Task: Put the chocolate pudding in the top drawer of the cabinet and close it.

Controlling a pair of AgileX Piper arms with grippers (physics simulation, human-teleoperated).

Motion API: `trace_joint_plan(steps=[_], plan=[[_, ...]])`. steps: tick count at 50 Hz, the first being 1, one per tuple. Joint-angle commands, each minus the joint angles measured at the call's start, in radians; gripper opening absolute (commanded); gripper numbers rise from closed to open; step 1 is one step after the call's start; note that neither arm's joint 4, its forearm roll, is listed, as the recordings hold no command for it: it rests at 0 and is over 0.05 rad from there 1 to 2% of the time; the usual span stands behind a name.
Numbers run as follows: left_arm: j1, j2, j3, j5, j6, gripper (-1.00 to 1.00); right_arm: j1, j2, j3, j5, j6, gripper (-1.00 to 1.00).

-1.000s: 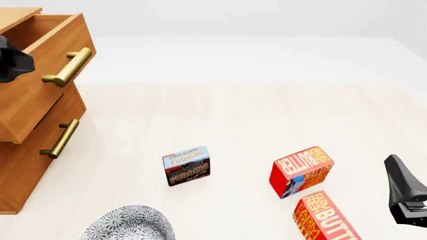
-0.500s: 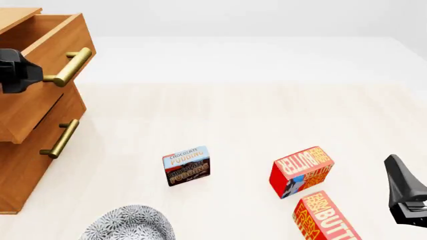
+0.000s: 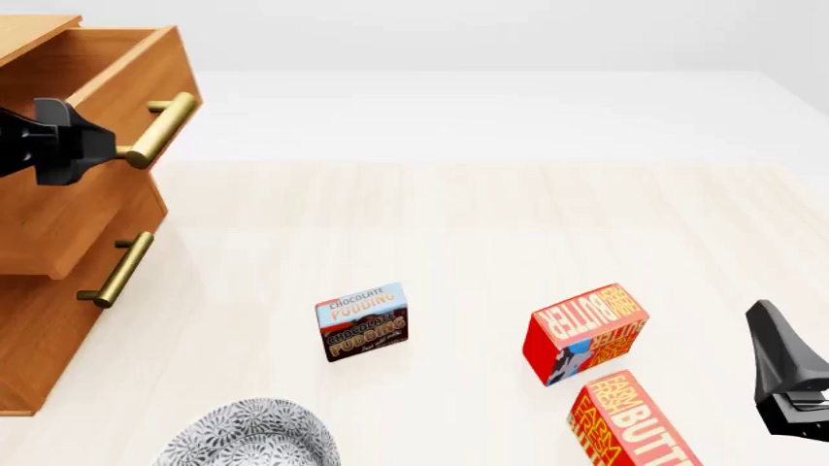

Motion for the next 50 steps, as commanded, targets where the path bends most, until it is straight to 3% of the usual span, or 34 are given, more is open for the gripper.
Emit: trace_joint_plan(steps=[1, 12, 50], plan=[[-0.063, 0.084, 0.089, -0.014, -0.056, 1.0, -0.001, -0.01, 0.001, 0.007, -0.003, 1.0], [-0.146, 0.096, 0.102, -0.014, -0.104, 1.0, -0.002, -0.009, 0.001, 0.007, -0.004, 1.0], [-0.306, 0.07, 0.119, 0.01, -0.143, 1.0, 0.001, -0.01, 0.001, 0.007, -0.002, 1.0]])
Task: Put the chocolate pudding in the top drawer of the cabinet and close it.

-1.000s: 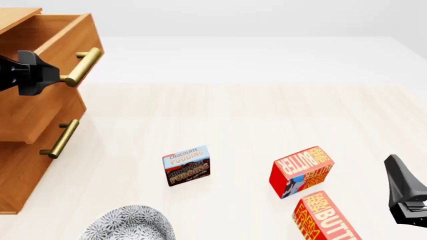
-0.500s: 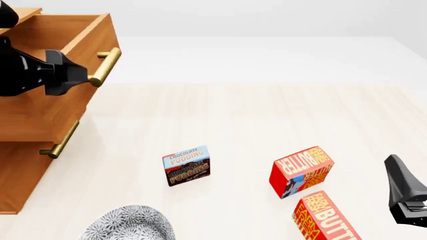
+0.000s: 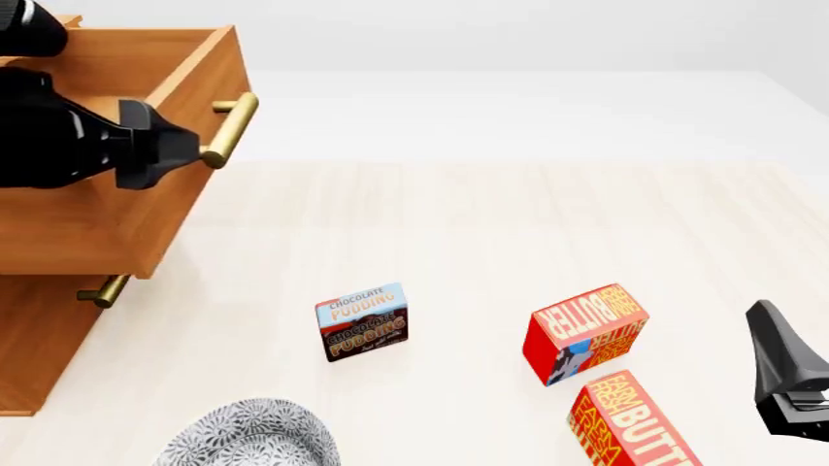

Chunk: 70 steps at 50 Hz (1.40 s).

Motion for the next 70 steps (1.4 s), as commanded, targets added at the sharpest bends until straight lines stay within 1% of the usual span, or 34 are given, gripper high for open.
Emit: trace_joint_plan(steps=[1, 2, 20, 29, 35, 37, 38, 40, 44, 46, 49, 50, 52, 56, 57, 59, 66, 69, 70], plan=[[-0.051, 0.037, 0.128, 0.046, -0.026, 1.0, 0.0, -0.01, 0.001, 0.007, -0.002, 1.0], [-0.066, 0.039, 0.128, 0.044, -0.039, 1.0, 0.0, -0.01, 0.001, 0.007, -0.002, 1.0], [-0.155, 0.081, 0.125, 0.006, -0.075, 1.0, 0.0, -0.01, 0.001, 0.007, -0.002, 1.0], [-0.194, 0.097, 0.102, 0.005, -0.085, 1.0, 0.0, -0.01, 0.001, 0.007, -0.002, 1.0], [-0.2, 0.104, 0.083, 0.014, -0.082, 1.0, 0.0, -0.01, 0.001, 0.007, -0.002, 1.0], [-0.18, 0.101, 0.064, 0.03, -0.057, 1.0, 0.0, -0.01, 0.001, 0.007, -0.002, 1.0], [-0.178, 0.101, 0.057, 0.036, -0.055, 1.0, 0.0, -0.01, 0.001, 0.007, -0.002, 1.0], [-0.137, 0.088, 0.024, 0.064, -0.019, 1.0, 0.0, -0.01, 0.001, 0.007, -0.002, 1.0], [-0.129, 0.079, -0.011, 0.09, -0.01, 1.0, 0.0, -0.01, 0.001, 0.007, -0.002, 1.0], [-0.107, 0.068, -0.029, 0.107, 0.023, 1.0, 0.0, -0.01, 0.001, 0.007, -0.002, 1.0], [-0.088, 0.064, -0.048, 0.127, 0.045, 1.0, 0.0, -0.01, 0.001, 0.007, -0.002, 1.0], [-0.069, 0.057, -0.06, 0.138, 0.07, 1.0, 0.0, -0.01, 0.001, 0.007, -0.002, 1.0], [-0.066, 0.056, -0.067, 0.145, 0.067, 1.0, 0.0, -0.01, 0.001, 0.007, -0.002, 1.0], [-0.016, 0.054, -0.102, 0.166, 0.112, 1.0, 0.0, -0.01, 0.001, 0.007, -0.002, 1.0], [0.006, 0.05, -0.111, 0.168, 0.136, 1.0, 0.0, -0.01, 0.001, 0.007, -0.002, 1.0], [-0.004, 0.048, -0.121, 0.171, 0.141, 1.0, 0.0, -0.01, 0.001, 0.007, -0.002, 1.0], [0.019, 0.034, -0.146, 0.181, 0.165, 1.0, 0.0, -0.01, 0.001, 0.007, -0.002, 1.0], [0.023, 0.028, -0.158, 0.176, 0.2, 1.0, 0.0, -0.01, 0.001, 0.007, -0.002, 1.0], [0.024, 0.025, -0.163, 0.173, 0.223, 1.0, 0.0, -0.01, 0.001, 0.007, -0.002, 1.0]])
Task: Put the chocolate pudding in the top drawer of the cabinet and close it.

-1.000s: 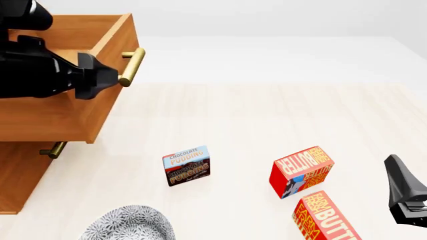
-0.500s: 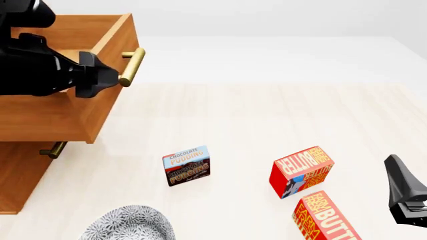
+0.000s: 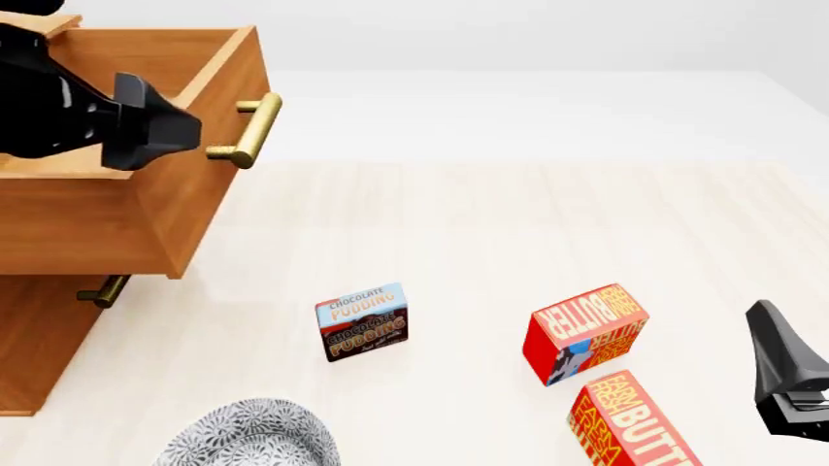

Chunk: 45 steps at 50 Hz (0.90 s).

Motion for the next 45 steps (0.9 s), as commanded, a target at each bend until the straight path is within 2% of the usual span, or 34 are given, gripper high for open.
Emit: trace_joint_plan(steps=[1, 3, 8, 15, 16, 19, 24, 32, 36, 38, 39, 45], plan=[[0.052, -0.015, -0.015, 0.006, 0.098, 1.0, 0.0, -0.01, 0.001, 0.007, -0.002, 1.0], [0.053, -0.017, -0.022, 0.005, 0.108, 1.0, 0.0, -0.01, 0.001, 0.007, -0.002, 1.0], [0.048, -0.046, -0.053, -0.006, 0.187, 1.0, 0.0, -0.01, 0.001, 0.007, -0.002, 1.0], [0.01, -0.055, -0.079, -0.008, 0.209, 1.0, 0.0, -0.01, 0.001, 0.007, -0.002, 1.0], [0.009, -0.07, -0.091, -0.018, 0.238, 1.0, 0.0, -0.01, 0.001, 0.007, -0.002, 1.0], [0.006, -0.076, -0.091, -0.021, 0.263, 1.0, 0.0, -0.01, 0.001, 0.007, -0.002, 1.0], [-0.023, -0.076, -0.096, -0.034, 0.287, 1.0, 0.0, -0.01, 0.001, 0.007, -0.002, 1.0], [-0.074, -0.054, -0.084, -0.059, 0.288, 1.0, 0.0, -0.01, 0.001, 0.007, -0.002, 1.0], [-0.102, -0.052, -0.084, -0.058, 0.315, 1.0, 0.0, -0.01, 0.001, 0.007, -0.002, 1.0], [-0.077, -0.063, -0.082, -0.071, 0.353, 1.0, 0.0, -0.01, 0.001, 0.007, -0.002, 1.0], [-0.093, -0.05, -0.089, -0.07, 0.341, 1.0, 0.0, -0.01, 0.001, 0.007, -0.002, 1.0], [-0.135, -0.036, -0.093, -0.074, 0.374, 1.0, 0.0, -0.01, 0.001, 0.007, -0.002, 1.0]])
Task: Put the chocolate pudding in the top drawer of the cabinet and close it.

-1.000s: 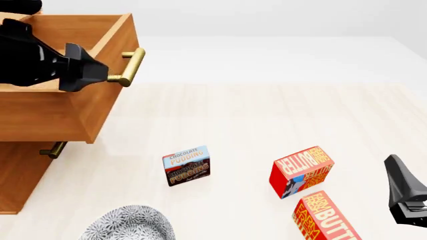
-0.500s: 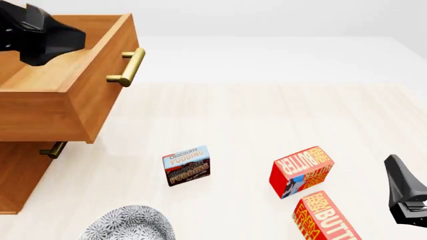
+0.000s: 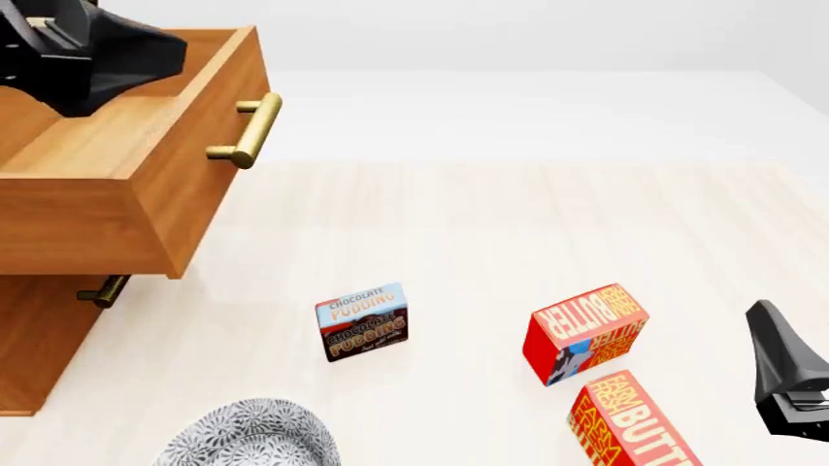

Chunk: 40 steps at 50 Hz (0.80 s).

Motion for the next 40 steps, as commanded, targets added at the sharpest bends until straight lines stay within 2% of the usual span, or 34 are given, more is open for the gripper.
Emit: trace_joint_plan(steps=[1, 9, 11, 13, 23, 27, 28, 35, 39, 40], plan=[[-0.037, 0.018, 0.025, -0.024, 0.048, 1.0, 0.0, -0.01, 0.001, 0.007, -0.002, 1.0], [-0.064, 0.03, 0.051, -0.044, 0.086, 1.0, 0.0, -0.01, 0.001, 0.007, -0.002, 1.0], [-0.095, 0.053, 0.029, -0.031, 0.052, 1.0, 0.0, -0.01, 0.001, 0.007, -0.002, 1.0], [-0.087, 0.033, 0.051, -0.05, 0.102, 1.0, 0.0, -0.01, 0.001, 0.007, -0.002, 1.0], [-0.129, 0.067, 0.075, -0.083, 0.104, 1.0, 0.0, -0.01, 0.001, 0.007, -0.002, 1.0], [-0.147, 0.075, 0.114, -0.123, 0.121, 1.0, 0.0, -0.01, 0.001, 0.007, -0.002, 1.0], [-0.18, 0.092, 0.11, -0.127, 0.101, 1.0, 0.0, -0.01, 0.001, 0.007, -0.002, 1.0], [-0.196, 0.107, 0.178, -0.192, 0.138, 1.0, 0.0, -0.01, 0.001, 0.007, -0.002, 1.0], [-0.239, 0.162, 0.163, -0.183, 0.092, 1.0, 0.0, -0.01, 0.001, 0.007, -0.002, 1.0], [-0.214, 0.134, 0.192, -0.209, 0.136, 1.0, 0.0, -0.01, 0.001, 0.007, -0.002, 1.0]])
